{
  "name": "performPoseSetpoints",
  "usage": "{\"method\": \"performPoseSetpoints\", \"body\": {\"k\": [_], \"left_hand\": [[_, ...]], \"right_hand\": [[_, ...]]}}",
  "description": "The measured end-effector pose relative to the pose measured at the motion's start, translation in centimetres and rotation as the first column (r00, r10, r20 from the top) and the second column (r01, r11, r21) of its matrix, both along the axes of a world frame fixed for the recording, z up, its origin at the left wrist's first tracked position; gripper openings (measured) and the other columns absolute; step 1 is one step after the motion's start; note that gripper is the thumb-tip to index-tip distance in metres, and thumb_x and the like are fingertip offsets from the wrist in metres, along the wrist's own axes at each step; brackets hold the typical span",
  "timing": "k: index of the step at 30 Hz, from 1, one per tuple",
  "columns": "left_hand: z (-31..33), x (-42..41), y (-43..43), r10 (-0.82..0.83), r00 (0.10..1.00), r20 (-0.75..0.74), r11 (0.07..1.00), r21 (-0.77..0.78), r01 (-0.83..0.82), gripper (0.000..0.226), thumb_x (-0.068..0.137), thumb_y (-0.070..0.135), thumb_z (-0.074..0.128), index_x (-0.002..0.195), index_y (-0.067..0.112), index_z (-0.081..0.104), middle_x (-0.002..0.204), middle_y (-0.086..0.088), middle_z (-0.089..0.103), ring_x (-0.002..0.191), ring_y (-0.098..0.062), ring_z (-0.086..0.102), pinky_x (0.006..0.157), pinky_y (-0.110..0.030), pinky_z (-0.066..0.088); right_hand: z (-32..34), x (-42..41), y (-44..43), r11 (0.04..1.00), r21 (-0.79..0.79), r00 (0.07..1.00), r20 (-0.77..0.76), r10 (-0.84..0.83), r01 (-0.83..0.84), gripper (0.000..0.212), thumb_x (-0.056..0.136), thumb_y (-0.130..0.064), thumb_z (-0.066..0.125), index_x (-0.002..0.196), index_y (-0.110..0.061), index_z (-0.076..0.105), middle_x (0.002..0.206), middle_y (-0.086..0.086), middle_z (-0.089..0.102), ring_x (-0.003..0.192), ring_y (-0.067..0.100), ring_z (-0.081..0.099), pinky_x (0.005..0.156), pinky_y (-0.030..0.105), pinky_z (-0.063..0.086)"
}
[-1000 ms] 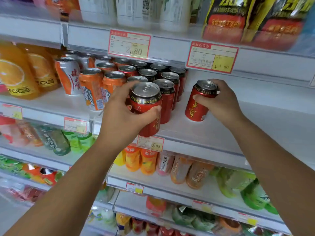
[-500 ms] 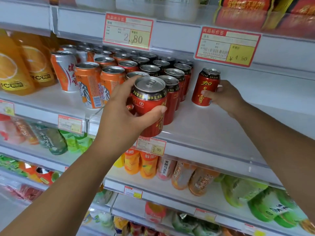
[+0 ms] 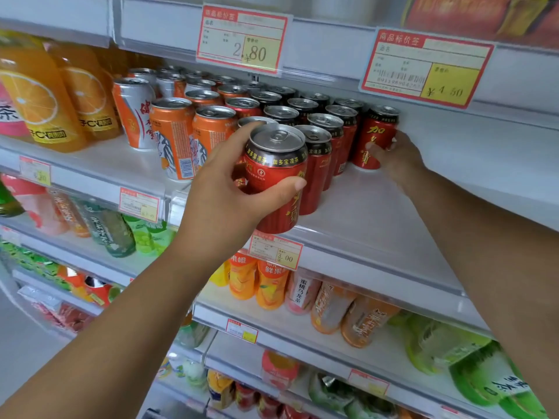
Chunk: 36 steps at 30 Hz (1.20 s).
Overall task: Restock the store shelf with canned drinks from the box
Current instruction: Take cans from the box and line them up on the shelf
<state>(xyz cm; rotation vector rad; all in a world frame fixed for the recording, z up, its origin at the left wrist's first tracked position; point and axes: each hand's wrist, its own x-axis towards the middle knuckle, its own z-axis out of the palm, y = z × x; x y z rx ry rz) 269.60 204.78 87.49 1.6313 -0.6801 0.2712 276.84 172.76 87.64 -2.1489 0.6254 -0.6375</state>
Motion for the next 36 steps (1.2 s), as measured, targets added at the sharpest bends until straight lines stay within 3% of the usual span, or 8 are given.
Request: {"method": "performPoseSetpoints", "body": {"k": [5, 8, 13, 16, 20, 28, 31, 36], "left_hand": [[1.4, -0.6, 0.3, -0.063, 0.993, -0.1, 0.995, -0.079, 0.055, 0.053, 0.073, 0.017, 0.083, 0.122, 0.025, 0.063, 0.112, 0.014, 0.07, 0.096, 0.002, 0.065, 0.08, -0.012, 0.049], [1.7, -1.0, 0.2, -0.081, 0.99, -0.112, 0.993, -0.092, 0.071, 0.051, 0.072, 0.013, 0.084, 0.119, 0.022, 0.065, 0.108, 0.013, 0.071, 0.094, 0.0, 0.066, 0.081, -0.016, 0.051], [2.0, -2.8, -2.4, -0.172, 0.981, -0.088, 0.981, -0.11, 0.162, 0.05, 0.071, 0.011, 0.085, 0.117, 0.017, 0.066, 0.106, 0.008, 0.073, 0.099, -0.009, 0.068, 0.09, -0.029, 0.054], [2.2, -3.5, -4.2, -0.256, 0.962, -0.093, 0.964, -0.099, 0.247, 0.058, 0.071, 0.014, 0.083, 0.125, 0.016, 0.062, 0.115, 0.003, 0.07, 0.109, -0.013, 0.066, 0.099, -0.039, 0.052], [1.8, -3.6, -5.1, -0.34, 0.932, -0.127, 0.94, -0.035, 0.338, 0.069, 0.08, 0.012, 0.077, 0.14, 0.024, 0.044, 0.123, 0.014, 0.062, 0.118, 0.0, 0.058, 0.101, -0.022, 0.047], [-3.5, -1.1, -1.5, -0.023, 0.982, 0.188, 0.903, 0.426, -0.061, 0.039, 0.078, 0.039, 0.078, 0.114, 0.026, 0.071, 0.115, 0.011, 0.068, 0.107, -0.004, 0.058, 0.09, -0.006, 0.036], [-5.5, 0.3, -0.9, -0.005, 0.901, 0.434, 0.833, 0.5, -0.237, 0.049, 0.071, 0.056, 0.072, 0.107, 0.022, 0.074, 0.104, 0.006, 0.073, 0.095, -0.015, 0.062, 0.089, -0.019, 0.04], [-7.3, 1.3, -1.1, 0.025, 0.881, 0.472, 0.864, 0.433, -0.256, 0.048, 0.07, 0.055, 0.071, 0.107, 0.024, 0.073, 0.101, 0.006, 0.071, 0.094, -0.018, 0.06, 0.089, -0.036, 0.046]], "right_hand": [[2.1, -5.1, 3.9, 0.99, -0.144, 0.99, -0.142, -0.02, -0.001, 0.073, 0.092, -0.038, 0.061, 0.149, -0.008, 0.025, 0.149, 0.015, 0.039, 0.131, 0.031, 0.043, 0.093, 0.032, 0.039], [2.7, -10.4, 7.5, 0.942, -0.231, 0.97, -0.081, 0.23, -0.242, 0.06, 0.09, -0.024, 0.065, 0.144, -0.017, 0.039, 0.137, 0.001, 0.05, 0.122, 0.015, 0.048, 0.087, 0.021, 0.034], [1.4, -15.9, 12.6, 0.713, 0.031, 0.714, 0.029, 0.7, -0.701, 0.086, 0.072, -0.03, 0.083, 0.143, -0.031, 0.036, 0.138, -0.018, 0.051, 0.126, -0.002, 0.048, 0.106, 0.025, 0.039], [1.3, -16.7, 12.9, 0.795, 0.083, 0.793, 0.181, 0.581, -0.601, 0.078, 0.067, -0.023, 0.087, 0.133, -0.031, 0.045, 0.124, -0.014, 0.062, 0.114, 0.002, 0.06, 0.097, 0.03, 0.049], [1.6, -17.2, 11.4, 0.939, -0.03, 0.928, 0.145, 0.344, -0.344, 0.073, 0.062, -0.028, 0.088, 0.122, -0.031, 0.047, 0.108, -0.023, 0.061, 0.097, -0.008, 0.059, 0.08, 0.013, 0.046], [0.6, -12.4, 7.0, 0.99, -0.061, 0.992, 0.008, 0.125, -0.124, 0.085, 0.064, -0.035, 0.087, 0.131, -0.015, 0.04, 0.114, -0.006, 0.054, 0.1, 0.009, 0.053, 0.082, 0.025, 0.041], [0.3, -10.3, 6.9, 0.994, -0.015, 0.993, 0.048, 0.112, -0.112, 0.083, 0.069, -0.031, 0.085, 0.133, -0.012, 0.035, 0.117, -0.004, 0.052, 0.101, 0.009, 0.051, 0.083, 0.025, 0.04], [0.4, -9.6, 5.8, 0.979, 0.078, 0.981, -0.023, 0.19, -0.188, 0.09, 0.075, -0.024, 0.081, 0.143, -0.017, 0.023, 0.12, -0.006, 0.047, 0.106, 0.009, 0.048, 0.089, 0.026, 0.038]]}}
